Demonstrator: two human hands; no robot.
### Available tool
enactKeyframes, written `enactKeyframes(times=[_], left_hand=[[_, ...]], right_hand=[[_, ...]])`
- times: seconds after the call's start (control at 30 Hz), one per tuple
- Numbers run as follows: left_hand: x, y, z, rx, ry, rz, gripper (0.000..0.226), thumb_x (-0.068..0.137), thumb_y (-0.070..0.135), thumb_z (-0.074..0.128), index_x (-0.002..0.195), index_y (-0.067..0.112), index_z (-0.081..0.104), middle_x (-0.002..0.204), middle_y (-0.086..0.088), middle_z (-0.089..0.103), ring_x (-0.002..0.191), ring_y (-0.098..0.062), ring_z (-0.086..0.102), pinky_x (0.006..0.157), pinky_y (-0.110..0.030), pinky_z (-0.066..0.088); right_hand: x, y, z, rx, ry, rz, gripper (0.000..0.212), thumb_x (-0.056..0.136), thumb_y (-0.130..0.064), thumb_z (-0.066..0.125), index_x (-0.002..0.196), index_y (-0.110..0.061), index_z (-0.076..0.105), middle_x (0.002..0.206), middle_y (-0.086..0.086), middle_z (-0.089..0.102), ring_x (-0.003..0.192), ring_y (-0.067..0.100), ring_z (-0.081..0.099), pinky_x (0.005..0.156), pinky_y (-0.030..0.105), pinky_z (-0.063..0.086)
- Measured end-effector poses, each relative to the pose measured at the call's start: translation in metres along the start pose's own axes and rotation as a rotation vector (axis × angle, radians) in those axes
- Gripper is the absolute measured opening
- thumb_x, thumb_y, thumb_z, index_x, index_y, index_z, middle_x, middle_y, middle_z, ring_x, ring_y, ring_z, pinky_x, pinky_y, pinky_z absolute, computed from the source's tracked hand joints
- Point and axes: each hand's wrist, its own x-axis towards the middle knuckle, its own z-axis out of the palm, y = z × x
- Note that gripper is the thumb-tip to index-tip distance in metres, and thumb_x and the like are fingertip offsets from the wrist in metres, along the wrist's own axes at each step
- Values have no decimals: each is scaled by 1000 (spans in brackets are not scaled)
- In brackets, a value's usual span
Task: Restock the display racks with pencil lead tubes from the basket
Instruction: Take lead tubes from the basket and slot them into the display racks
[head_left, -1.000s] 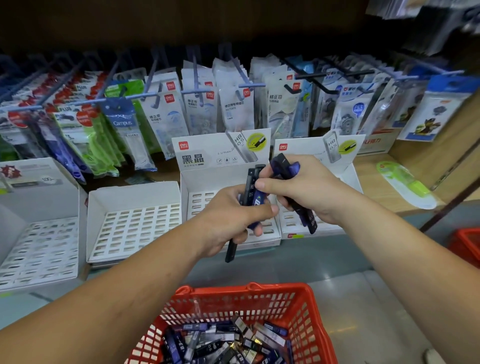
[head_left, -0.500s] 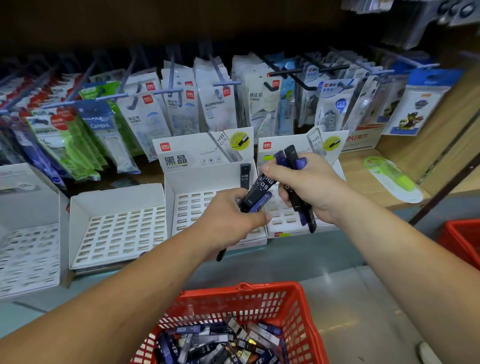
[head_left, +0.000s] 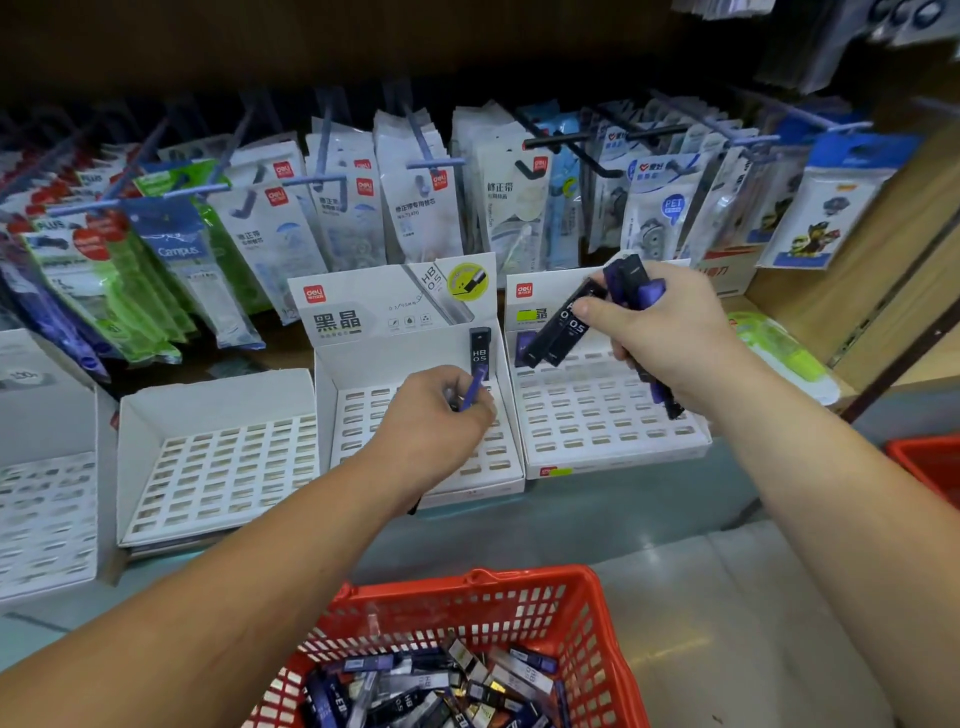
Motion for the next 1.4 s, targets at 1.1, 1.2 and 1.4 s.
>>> enactKeyframes(times=[1.1,1.2,1.4], left_hand=[[7,4,20,-94,114,126,10,98,22,68,91,16,71,52,10,51,43,-8,43,45,-23,42],[6,14,19,-213,129,147,3,96,22,72,97,20,74,60,8,52,48,-11,44,46,-22,44],[1,18,9,-302,92,99,5,96,19,73,95,14,74,63,3,53,49,-16,42,43,-21,39]], right_hand=[[22,6,-2,-249,-60,-201,16,87,-24,81,99,-22,70,82,-5,70,71,14,62,68,27,48],[9,-10,-7,-50,-166,-139,15,88,-22,81,99,-24,72,66,10,68,55,25,54,53,36,43],[2,-10,14,73,-159,-48,18,90,-11,78,107,-12,71,74,9,73,46,13,60,46,26,41]])
